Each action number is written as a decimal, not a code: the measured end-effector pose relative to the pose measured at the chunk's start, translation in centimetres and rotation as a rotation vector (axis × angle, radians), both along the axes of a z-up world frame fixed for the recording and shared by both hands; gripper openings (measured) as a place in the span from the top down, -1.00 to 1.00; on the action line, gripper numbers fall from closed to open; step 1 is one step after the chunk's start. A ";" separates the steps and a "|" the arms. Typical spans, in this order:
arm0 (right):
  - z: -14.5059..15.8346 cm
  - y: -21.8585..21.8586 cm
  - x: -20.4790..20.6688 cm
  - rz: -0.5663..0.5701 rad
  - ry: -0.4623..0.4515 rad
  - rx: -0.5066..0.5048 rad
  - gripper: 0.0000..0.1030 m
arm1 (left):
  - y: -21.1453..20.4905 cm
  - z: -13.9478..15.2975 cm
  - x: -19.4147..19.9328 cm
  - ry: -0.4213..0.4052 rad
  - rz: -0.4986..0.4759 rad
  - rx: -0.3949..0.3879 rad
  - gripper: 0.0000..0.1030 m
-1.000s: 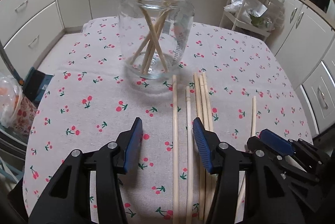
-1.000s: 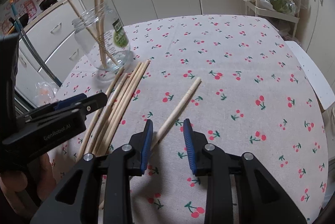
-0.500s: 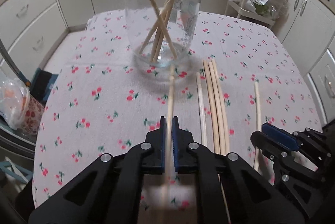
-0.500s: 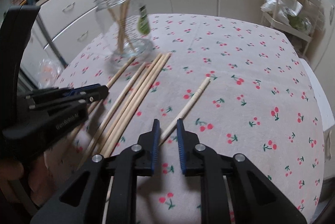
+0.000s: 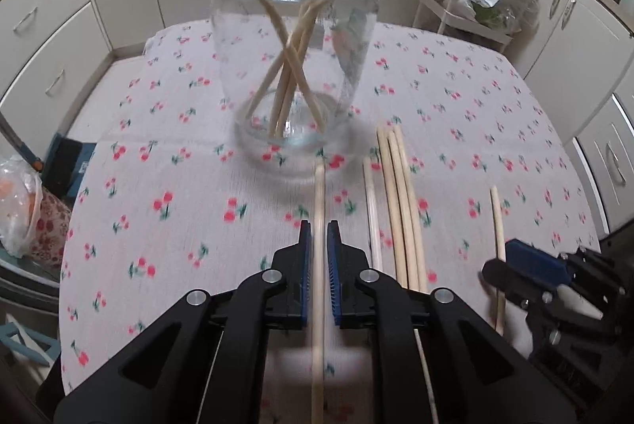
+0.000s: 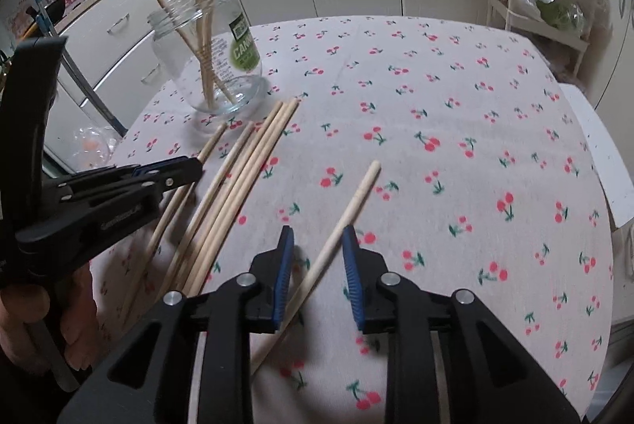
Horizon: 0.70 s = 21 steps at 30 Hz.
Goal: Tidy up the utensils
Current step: 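Close the left tool on a wooden stick while the right tool approaches another stick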
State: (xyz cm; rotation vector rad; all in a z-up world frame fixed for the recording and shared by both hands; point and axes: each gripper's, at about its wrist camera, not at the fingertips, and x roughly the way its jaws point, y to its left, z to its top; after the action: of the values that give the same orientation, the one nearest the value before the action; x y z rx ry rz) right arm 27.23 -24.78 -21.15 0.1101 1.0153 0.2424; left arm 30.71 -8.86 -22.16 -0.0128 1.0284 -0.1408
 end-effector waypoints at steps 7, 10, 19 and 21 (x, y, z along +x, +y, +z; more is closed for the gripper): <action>0.1 1.2 0.3 0.098 0.002 -0.042 0.80 | 1.3 0.0 0.1 0.003 -0.002 -0.040 0.90; 0.2 0.1 0.5 0.067 0.019 -0.019 0.80 | 1.8 -0.1 -0.5 0.009 -0.019 -0.037 0.90; -0.1 1.0 1.9 0.037 0.010 -0.095 0.50 | 1.2 0.3 0.7 -0.001 -0.016 -0.004 0.65; -0.2 1.4 1.8 0.040 -0.002 -0.128 0.51 | 0.9 0.1 0.9 0.002 -0.009 0.013 0.49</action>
State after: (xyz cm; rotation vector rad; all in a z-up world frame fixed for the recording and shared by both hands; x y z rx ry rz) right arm 29.02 -23.38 -21.32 -0.0268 1.0288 0.2126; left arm 31.63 -7.93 -22.06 0.0029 1.0317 -0.1421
